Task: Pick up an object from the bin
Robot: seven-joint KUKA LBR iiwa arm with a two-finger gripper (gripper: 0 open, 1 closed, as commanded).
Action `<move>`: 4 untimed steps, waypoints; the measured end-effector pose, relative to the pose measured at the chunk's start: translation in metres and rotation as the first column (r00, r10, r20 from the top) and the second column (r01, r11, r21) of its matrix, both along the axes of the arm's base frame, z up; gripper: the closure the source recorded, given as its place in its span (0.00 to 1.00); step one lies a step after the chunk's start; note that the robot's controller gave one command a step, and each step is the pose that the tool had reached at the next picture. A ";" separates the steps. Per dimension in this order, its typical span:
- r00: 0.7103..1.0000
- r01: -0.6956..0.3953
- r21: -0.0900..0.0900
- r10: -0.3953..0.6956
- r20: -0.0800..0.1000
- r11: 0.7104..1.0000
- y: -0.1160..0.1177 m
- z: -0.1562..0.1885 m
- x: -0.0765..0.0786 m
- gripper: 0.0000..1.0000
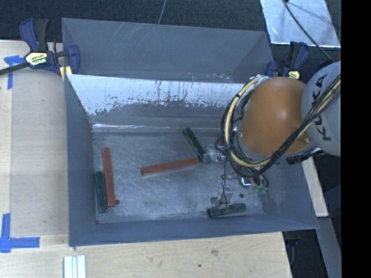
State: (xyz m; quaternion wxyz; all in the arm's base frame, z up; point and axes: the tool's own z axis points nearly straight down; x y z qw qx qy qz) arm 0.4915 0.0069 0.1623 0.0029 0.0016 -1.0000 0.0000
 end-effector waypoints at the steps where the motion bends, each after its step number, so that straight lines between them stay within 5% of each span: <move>1: 1.000 0.000 0.000 0.000 0.008 1.000 0.000 0.004 0.002 0.00; 2: 1.000 0.002 0.000 -0.002 0.010 1.000 -0.001 0.003 0.002 0.00; 3: 0.999 -0.032 0.000 0.032 0.005 0.999 -0.016 -0.032 0.021 0.00; 4: 0.992 -0.128 0.004 0.128 0.013 0.992 0.047 -0.075 0.075 0.00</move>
Offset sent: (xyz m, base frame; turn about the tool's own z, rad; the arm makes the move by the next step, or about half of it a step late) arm -0.0066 -0.0461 -0.0743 0.0935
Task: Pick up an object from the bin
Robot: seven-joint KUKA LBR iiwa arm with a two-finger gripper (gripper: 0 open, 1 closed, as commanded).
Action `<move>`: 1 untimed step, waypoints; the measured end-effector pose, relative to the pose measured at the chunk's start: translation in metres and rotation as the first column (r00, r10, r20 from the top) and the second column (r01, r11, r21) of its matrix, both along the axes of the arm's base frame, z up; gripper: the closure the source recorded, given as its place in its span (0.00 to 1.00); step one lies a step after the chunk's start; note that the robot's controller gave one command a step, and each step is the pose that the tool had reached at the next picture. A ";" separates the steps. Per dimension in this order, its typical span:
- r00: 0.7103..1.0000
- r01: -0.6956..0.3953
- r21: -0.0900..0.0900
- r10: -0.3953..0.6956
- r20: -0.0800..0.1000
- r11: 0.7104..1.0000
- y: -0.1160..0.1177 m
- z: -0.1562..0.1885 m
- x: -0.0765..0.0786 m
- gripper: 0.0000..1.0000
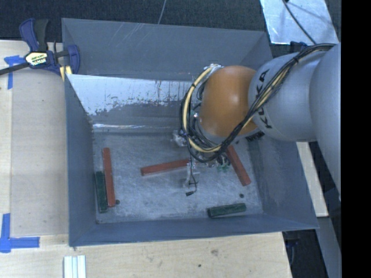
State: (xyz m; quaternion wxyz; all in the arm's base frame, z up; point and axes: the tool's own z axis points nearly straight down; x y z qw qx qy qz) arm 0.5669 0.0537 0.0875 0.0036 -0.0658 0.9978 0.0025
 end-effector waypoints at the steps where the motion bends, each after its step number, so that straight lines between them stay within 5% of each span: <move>1: 1.000 -0.004 -0.005 0.004 -0.002 1.000 -0.016 -0.010 0.008 1.00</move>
Offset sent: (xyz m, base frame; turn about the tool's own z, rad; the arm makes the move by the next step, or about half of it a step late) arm 0.0000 0.0000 0.0000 0.0000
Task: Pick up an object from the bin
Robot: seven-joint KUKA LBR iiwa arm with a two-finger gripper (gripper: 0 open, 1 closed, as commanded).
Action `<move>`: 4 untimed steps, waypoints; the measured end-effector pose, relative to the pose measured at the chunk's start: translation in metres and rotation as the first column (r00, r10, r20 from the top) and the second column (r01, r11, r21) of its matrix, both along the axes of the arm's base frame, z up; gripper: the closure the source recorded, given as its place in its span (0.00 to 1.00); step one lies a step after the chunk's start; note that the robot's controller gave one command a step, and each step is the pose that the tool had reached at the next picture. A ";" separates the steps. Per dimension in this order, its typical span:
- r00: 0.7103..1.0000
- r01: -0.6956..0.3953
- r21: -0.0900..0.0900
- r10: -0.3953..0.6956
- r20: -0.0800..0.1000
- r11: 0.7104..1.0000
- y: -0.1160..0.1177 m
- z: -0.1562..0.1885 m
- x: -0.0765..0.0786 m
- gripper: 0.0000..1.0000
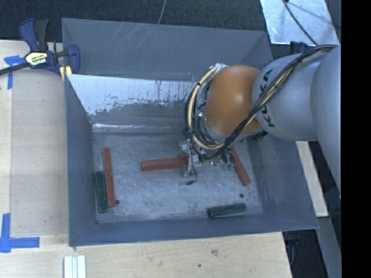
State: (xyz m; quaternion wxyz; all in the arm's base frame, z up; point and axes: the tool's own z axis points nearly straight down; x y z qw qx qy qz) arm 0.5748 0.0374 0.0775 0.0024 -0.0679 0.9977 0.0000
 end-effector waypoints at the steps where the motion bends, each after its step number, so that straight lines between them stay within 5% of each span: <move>1: 1.000 -0.010 -0.002 0.010 -0.012 1.000 0.011 0.032 0.004 1.00; 2: 0.999 -0.032 -0.001 0.032 -0.004 0.999 0.036 0.103 0.020 1.00; 3: 0.999 -0.040 0.001 0.040 0.001 0.999 0.039 0.117 0.021 1.00; 4: 0.985 -0.172 -0.003 0.172 0.003 0.985 0.042 0.086 -0.033 1.00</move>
Offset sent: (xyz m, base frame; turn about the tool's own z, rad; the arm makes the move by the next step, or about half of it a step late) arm 0.0218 0.0396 0.1132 -0.0338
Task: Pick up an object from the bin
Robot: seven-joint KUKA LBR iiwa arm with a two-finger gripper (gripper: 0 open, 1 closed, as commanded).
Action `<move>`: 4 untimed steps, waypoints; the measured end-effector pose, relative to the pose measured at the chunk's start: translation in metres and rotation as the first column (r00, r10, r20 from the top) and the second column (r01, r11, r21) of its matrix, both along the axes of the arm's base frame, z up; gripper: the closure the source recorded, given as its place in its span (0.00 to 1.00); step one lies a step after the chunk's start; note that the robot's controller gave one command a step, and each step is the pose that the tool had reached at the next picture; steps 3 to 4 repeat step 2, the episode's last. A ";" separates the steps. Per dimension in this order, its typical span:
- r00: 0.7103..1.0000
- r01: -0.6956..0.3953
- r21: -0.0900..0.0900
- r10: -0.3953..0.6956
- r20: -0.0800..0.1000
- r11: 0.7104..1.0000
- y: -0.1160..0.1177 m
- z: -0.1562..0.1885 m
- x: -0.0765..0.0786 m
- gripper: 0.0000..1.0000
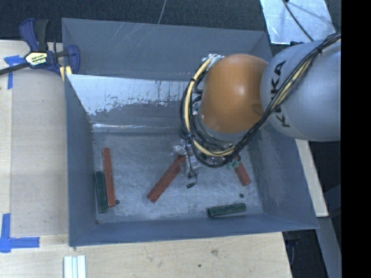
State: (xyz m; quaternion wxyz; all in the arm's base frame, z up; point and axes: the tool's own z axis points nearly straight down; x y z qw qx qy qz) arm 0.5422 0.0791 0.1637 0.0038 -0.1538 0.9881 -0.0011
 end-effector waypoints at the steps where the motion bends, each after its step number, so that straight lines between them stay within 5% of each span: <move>1: 0.998 -0.060 0.001 0.060 -0.017 0.998 0.010 0.030 0.016 1.00; 2: 0.998 0.055 0.003 -0.055 -0.005 0.999 0.014 0.086 0.012 1.00; 4: 0.998 0.055 0.003 -0.055 -0.005 0.999 0.014 0.086 0.012 1.00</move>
Offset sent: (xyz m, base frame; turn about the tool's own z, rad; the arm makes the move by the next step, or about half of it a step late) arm -0.0002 0.0176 0.1007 0.0767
